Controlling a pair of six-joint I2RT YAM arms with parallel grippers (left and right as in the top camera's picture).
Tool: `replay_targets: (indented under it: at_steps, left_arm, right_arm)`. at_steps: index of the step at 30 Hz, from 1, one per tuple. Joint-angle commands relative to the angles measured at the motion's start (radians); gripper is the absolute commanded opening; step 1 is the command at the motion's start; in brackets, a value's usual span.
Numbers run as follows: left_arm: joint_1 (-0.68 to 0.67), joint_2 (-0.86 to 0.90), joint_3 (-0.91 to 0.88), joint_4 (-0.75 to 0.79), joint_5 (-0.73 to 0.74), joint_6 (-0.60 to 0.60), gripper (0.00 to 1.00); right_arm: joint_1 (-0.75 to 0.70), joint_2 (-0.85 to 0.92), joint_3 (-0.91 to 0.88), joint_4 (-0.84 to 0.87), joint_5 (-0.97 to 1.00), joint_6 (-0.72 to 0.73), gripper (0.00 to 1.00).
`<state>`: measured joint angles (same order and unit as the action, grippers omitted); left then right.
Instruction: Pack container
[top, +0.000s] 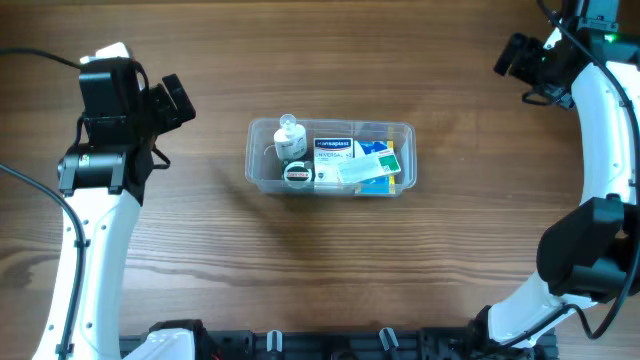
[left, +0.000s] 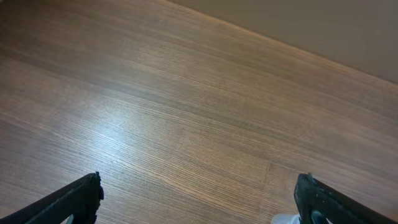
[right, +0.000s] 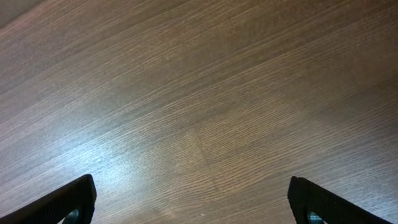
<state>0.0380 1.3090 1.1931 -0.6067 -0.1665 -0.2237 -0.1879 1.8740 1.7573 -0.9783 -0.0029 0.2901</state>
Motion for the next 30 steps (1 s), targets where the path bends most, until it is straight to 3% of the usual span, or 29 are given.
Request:
replay_targets:
  at_steps: [1, 5, 10, 23, 30]
  left_arm:
    - [0.004, -0.015, 0.006, 0.000, 0.013, -0.020, 1.00]
    - [0.004, -0.015, 0.006, 0.000, 0.013, -0.020, 1.00]
    - [0.004, -0.015, 0.006, 0.000, 0.013, -0.020, 1.00]
    - [0.004, -0.015, 0.006, 0.000, 0.013, -0.020, 1.00]
    - [0.004, -0.015, 0.006, 0.000, 0.013, -0.020, 1.00]
  right_arm:
    - [0.003, -0.024, 0.017, 0.002, -0.005, 0.007, 1.00]
    - [0.006, -0.030, 0.016, 0.002, -0.005, 0.007, 1.00]
    - [0.048, -0.176, 0.016, -0.001, -0.005, 0.006, 1.00]
    - [0.269, -0.817, 0.016, -0.002, -0.005, 0.006, 1.00]
    - [0.282, -1.144, 0.016, -0.040, 0.010, -0.005, 1.00]
